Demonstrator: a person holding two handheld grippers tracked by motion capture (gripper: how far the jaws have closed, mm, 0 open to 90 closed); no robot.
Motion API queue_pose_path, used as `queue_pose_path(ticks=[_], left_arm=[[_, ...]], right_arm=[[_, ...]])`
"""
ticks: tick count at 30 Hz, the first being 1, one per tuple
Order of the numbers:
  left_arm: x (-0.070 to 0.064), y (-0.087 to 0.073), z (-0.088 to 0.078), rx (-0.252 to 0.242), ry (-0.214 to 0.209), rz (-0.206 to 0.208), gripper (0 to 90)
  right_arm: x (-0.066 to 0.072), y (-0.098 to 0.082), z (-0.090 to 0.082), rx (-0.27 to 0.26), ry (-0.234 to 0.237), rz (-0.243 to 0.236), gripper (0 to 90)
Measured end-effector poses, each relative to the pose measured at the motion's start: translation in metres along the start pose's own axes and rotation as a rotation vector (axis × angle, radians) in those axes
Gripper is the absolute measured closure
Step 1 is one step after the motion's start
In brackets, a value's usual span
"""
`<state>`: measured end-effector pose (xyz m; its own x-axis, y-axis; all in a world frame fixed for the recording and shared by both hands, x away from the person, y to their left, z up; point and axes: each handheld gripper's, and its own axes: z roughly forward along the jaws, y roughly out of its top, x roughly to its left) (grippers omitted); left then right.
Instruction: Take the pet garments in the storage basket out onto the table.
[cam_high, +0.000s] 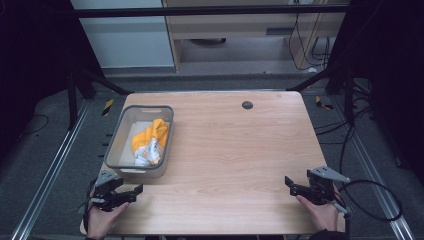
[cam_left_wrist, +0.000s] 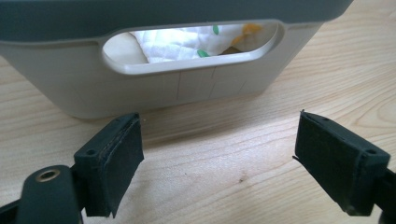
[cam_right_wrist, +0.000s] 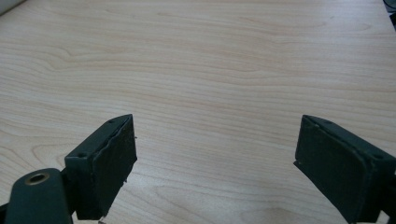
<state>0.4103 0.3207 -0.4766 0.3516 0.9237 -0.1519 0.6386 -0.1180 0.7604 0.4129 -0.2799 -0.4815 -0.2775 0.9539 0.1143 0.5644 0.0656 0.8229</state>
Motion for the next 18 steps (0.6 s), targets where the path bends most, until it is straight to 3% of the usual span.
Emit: queue_pose_path(ticks=[4, 8, 10, 18], left_arm=[[-0.0028, 0.0011, -0.0020, -0.010, -0.004, 0.006, 16.2], [-0.0060, 0.0023, -0.0025, -0.003, -0.014, 0.027, 16.2], [-0.0071, 0.0031, -0.0035, -0.010, -0.017, 0.028, 16.2], [-0.0102, 0.0071, -0.0082, -0.032, -0.017, 0.037, 16.2]], right_arm=[[0.0034, -0.0024, 0.0023, 0.010, -0.018, -0.035, 12.6], [0.0036, -0.0037, 0.0007, 0.000, -0.006, -0.032, 12.6], [0.0038, -0.0044, 0.0016, 0.002, -0.015, -0.050, 12.4], [0.0045, -0.0046, 0.0015, 0.001, -0.012, -0.050, 12.4]])
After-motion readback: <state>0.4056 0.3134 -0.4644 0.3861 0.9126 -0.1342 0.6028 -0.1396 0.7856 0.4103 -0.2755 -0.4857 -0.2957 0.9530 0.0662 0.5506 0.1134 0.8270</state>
